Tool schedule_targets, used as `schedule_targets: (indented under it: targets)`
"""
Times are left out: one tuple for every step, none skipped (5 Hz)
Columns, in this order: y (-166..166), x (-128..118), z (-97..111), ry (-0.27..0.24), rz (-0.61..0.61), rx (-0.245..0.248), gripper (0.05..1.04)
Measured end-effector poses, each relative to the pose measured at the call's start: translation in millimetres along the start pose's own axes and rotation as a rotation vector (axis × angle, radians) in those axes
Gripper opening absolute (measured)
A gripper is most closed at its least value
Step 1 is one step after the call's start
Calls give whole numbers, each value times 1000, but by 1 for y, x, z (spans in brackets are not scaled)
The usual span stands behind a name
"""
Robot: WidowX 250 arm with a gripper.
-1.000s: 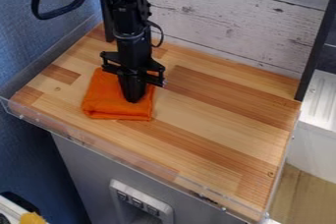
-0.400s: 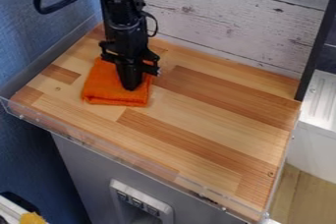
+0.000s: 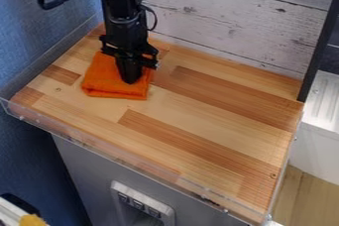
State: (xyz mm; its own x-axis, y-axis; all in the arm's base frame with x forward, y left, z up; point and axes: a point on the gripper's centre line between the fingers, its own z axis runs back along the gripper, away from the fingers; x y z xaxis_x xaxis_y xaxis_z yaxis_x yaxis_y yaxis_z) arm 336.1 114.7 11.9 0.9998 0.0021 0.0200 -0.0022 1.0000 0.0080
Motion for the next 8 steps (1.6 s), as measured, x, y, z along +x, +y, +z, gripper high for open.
schedule_targets:
  targets:
    - [4,2,7,17,-6,-2,234]
    - [6,-1,13,58,-6,-7,490]
    - [5,-2,24,89,11,-9,788]
    - [-7,0,42,83,10,-6,999]
    - [-14,0,65,47,11,5,1001]
    - [-17,-2,83,19,9,7,1000]
    - [-24,-5,97,-6,-2,2,1000]
    - [-25,-4,100,-15,-1,-6,1000]
